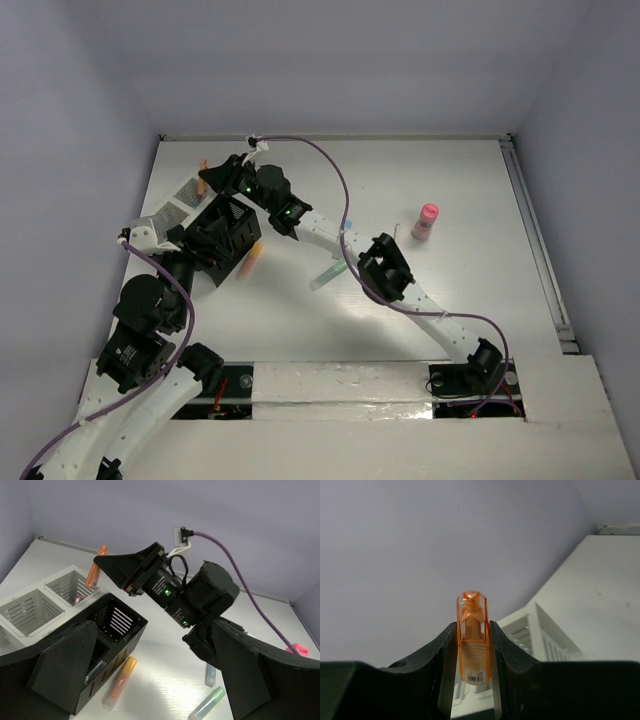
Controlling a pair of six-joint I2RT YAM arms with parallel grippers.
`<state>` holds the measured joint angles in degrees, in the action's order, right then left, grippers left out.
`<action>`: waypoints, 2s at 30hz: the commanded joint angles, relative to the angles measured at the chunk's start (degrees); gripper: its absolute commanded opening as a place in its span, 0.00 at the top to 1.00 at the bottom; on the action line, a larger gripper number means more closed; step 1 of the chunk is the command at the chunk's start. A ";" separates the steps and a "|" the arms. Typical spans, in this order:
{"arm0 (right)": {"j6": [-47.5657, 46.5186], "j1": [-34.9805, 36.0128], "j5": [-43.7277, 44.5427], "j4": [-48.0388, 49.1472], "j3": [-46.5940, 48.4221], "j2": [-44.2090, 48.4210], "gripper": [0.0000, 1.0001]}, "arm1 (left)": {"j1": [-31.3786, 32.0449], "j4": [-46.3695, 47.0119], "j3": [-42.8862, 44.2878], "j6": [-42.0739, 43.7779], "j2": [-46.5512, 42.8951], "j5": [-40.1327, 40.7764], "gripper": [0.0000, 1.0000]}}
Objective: Sort the stationery into containers
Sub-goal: Place the stationery in the storage box, then move the pen to the center of the board.
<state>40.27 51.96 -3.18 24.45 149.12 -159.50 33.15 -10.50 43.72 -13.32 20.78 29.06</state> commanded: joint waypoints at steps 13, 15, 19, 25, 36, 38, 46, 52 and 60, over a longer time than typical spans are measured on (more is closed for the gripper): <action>-2.65 2.09 12.85 4.56 5.13 -5.82 0.70 | -0.98 2.77 -0.31 0.75 0.14 -0.93 0.01; -3.09 2.62 12.94 4.38 5.04 -6.26 0.69 | -0.98 2.77 -0.31 0.67 0.06 -0.93 0.01; -3.35 3.14 12.32 4.03 4.34 -6.61 0.66 | -0.98 2.68 -0.31 0.75 0.06 -0.85 0.01; -7.48 3.67 9.78 5.34 0.66 -2.94 0.37 | -0.98 2.59 -0.22 0.58 -0.03 -0.41 0.01; -11.09 3.67 1.17 11.15 -13.41 11.04 0.12 | -2.03 2.15 -0.04 0.23 0.49 0.65 0.01; -10.83 3.67 -0.85 11.94 -14.99 12.89 0.03 | -2.03 2.15 -0.04 0.14 0.58 0.74 0.01; -11.09 1.22 -2.36 14.84 -33.69 30.17 0.00 | -2.03 1.89 0.13 -0.56 0.76 0.92 0.01; -12.85 -3.26 3.00 11.69 -61.81 49.08 0.00 | -2.03 -0.47 2.32 -4.07 4.79 -3.12 0.01; -15.40 -6.69 16.01 -9.05 -88.80 80.69 0.00 | -2.03 -0.58 -1.79 -13.82 16.56 -12.00 0.01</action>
<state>26.55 44.88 6.37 23.07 65.58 -89.19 31.38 -12.10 44.12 -21.82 35.09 22.02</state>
